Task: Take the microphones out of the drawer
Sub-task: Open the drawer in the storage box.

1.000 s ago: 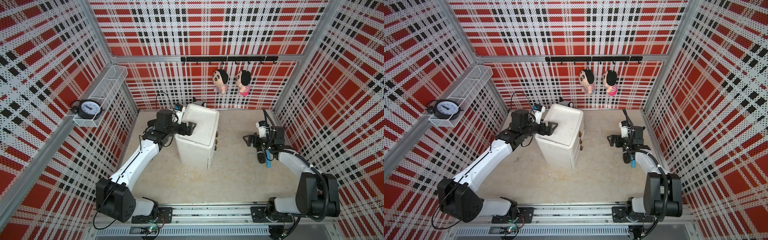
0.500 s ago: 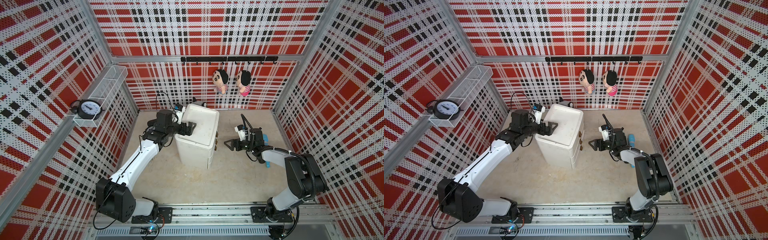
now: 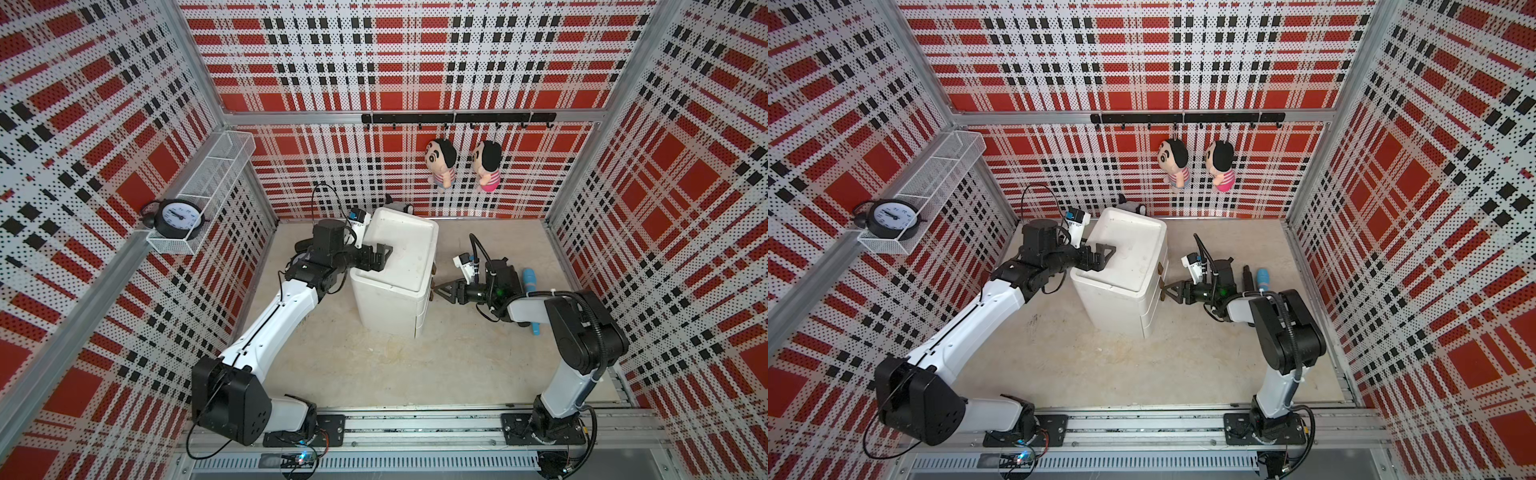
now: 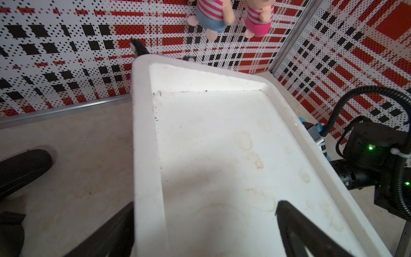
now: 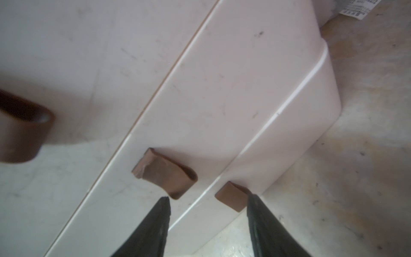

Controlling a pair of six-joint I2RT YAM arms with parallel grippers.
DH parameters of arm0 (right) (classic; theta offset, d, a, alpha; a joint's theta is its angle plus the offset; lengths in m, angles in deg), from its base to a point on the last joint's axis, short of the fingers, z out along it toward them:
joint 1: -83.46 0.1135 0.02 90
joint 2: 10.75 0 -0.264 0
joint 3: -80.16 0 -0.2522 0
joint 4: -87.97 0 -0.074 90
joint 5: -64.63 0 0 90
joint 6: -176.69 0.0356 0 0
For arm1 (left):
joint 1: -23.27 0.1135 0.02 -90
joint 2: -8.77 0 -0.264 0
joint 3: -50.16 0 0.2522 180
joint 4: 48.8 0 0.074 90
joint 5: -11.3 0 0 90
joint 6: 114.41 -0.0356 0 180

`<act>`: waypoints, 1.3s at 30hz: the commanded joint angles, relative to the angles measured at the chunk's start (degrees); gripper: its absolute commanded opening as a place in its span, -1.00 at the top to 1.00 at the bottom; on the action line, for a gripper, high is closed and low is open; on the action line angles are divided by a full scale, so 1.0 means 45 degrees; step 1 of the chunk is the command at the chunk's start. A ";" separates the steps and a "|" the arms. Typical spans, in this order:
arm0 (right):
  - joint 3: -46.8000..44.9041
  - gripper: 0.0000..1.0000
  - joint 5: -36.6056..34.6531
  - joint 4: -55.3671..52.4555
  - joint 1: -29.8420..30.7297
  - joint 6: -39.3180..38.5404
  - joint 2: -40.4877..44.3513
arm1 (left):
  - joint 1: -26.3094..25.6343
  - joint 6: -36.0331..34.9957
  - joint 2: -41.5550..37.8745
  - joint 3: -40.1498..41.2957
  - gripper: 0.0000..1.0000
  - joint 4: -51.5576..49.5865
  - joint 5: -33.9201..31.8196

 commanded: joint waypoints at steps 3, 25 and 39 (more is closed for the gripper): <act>0.0008 -0.18 0.0796 0.1941 0.0114 0.0899 -0.0375 | -0.0038 -0.0169 -0.0117 0.0185 -0.96 0.0188 0.0194; -0.0035 0.24 0.2812 1.1048 0.0320 0.7336 -0.3181 | -0.0097 -0.0178 -0.0046 0.0121 -0.96 0.0187 0.0154; 0.0257 0.60 0.3064 1.3218 0.0290 0.9009 -0.4256 | -0.0079 -0.0169 0.0012 0.0068 -0.96 0.0187 0.0214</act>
